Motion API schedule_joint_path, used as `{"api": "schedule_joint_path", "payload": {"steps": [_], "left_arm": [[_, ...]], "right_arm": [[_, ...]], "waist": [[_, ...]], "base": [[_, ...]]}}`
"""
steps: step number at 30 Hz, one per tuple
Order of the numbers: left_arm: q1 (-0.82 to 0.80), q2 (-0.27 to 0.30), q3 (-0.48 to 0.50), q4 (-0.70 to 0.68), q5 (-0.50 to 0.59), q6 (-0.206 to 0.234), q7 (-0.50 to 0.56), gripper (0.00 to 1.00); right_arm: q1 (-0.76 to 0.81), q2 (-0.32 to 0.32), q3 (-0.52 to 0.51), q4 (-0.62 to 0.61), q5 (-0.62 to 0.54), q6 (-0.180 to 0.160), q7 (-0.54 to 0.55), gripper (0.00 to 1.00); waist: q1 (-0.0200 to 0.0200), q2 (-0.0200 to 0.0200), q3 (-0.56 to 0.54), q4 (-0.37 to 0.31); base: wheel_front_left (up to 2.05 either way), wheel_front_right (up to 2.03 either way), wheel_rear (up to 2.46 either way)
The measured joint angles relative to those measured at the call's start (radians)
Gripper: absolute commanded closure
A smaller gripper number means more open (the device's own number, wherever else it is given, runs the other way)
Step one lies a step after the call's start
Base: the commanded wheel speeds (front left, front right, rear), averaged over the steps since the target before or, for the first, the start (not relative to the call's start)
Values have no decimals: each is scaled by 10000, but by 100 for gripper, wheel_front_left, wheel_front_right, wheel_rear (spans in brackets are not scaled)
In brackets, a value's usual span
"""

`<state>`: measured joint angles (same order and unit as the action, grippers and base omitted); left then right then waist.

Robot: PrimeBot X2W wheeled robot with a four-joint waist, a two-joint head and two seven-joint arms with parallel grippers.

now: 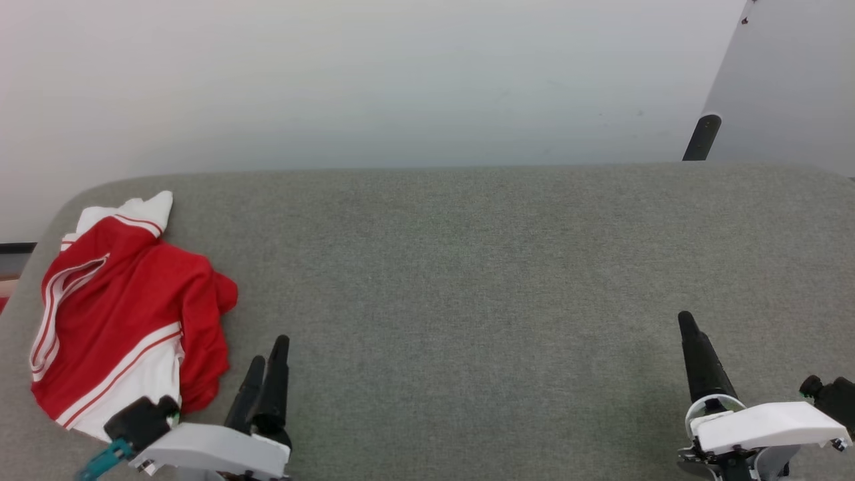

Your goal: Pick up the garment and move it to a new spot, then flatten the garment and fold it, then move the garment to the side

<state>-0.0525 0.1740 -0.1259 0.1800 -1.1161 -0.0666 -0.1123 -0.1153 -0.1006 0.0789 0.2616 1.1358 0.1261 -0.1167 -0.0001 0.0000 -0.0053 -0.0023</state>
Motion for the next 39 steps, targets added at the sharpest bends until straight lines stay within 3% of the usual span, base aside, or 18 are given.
{"api": "schedule_joint_path", "payload": {"steps": [11,20,28,39], "left_arm": [[-121,372,-546,-73,2959,729,-334,0],[-104,430,-591,-397,4870,922,-556,0],[45,359,-477,-702,6006,855,-742,0],[224,205,-128,-796,7168,564,-989,0]], "right_arm": [[-170,81,-44,140,-3354,12,-299,0],[-190,196,-253,224,-5810,13,-479,0],[-190,320,-387,245,-7122,13,-525,0],[-181,387,-385,205,-8046,15,-694,0]], "waist": [[0,0,-40,22],[1,0,-101,33],[1,0,-188,28],[1,0,-300,17]], "base": [[0,0,0],[0,0,0],[0,0,0],[0,0,0]]}}
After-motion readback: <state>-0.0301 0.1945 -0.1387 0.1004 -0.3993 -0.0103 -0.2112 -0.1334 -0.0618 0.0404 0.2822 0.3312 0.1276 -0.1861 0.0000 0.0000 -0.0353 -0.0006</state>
